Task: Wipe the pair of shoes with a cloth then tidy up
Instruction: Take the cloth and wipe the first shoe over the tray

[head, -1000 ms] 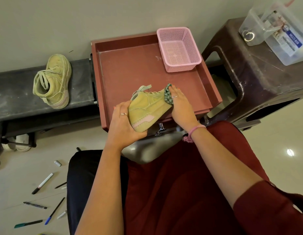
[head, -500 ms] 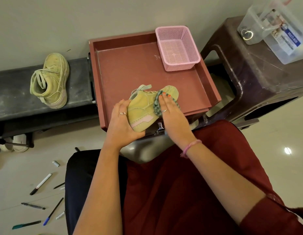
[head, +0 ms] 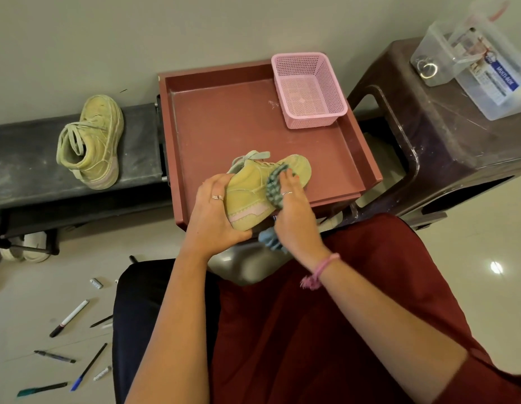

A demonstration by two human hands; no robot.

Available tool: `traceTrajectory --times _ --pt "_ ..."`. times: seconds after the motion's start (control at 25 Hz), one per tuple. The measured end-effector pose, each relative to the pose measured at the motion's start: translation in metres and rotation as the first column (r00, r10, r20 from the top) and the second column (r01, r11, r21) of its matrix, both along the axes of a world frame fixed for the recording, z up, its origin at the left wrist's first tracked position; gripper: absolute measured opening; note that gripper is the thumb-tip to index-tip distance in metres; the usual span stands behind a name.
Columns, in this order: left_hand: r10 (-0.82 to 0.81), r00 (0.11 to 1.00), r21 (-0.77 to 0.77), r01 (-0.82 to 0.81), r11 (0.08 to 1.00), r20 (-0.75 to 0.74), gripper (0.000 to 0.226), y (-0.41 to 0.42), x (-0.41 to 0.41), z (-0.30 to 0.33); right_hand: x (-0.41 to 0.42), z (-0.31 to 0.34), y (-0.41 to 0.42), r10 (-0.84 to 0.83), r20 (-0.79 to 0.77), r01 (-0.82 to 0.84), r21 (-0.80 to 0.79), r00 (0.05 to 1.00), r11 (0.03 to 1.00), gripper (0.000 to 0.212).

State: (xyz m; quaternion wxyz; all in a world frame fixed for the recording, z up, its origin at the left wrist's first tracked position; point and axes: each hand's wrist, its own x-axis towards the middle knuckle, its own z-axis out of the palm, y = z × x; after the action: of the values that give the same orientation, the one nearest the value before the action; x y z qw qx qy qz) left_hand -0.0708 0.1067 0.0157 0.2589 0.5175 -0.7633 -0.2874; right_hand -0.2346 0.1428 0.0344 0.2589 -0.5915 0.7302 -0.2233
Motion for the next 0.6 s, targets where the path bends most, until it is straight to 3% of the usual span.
traceTrajectory --times 0.12,0.24,0.32,0.48,0.6 --pt "-0.030 0.999 -0.004 0.030 1.000 -0.038 0.099 0.002 0.000 0.000 0.034 0.006 0.027 0.168 0.038 -0.163 -0.108 0.985 0.981 0.074" --pt "-0.013 0.998 -0.016 0.012 1.000 -0.058 0.098 0.004 0.002 -0.002 0.027 -0.003 0.029 0.310 -0.267 -0.365 -0.191 0.913 0.911 0.061" --pt "-0.002 0.999 -0.022 0.001 1.000 -0.048 0.099 0.005 0.001 -0.005 0.014 -0.003 0.010 0.277 -0.416 -0.365 -0.148 0.866 0.919 0.057" --pt "-0.004 1.000 -0.015 0.004 1.000 -0.014 0.100 0.009 -0.002 -0.006 -0.001 0.015 -0.043 0.253 -0.298 -0.253 0.036 0.921 0.967 0.059" --pt "-0.002 1.000 -0.014 0.002 1.000 -0.006 0.102 0.009 0.002 -0.005 0.015 0.021 -0.027 0.220 -0.248 -0.226 0.004 0.944 0.974 0.063"
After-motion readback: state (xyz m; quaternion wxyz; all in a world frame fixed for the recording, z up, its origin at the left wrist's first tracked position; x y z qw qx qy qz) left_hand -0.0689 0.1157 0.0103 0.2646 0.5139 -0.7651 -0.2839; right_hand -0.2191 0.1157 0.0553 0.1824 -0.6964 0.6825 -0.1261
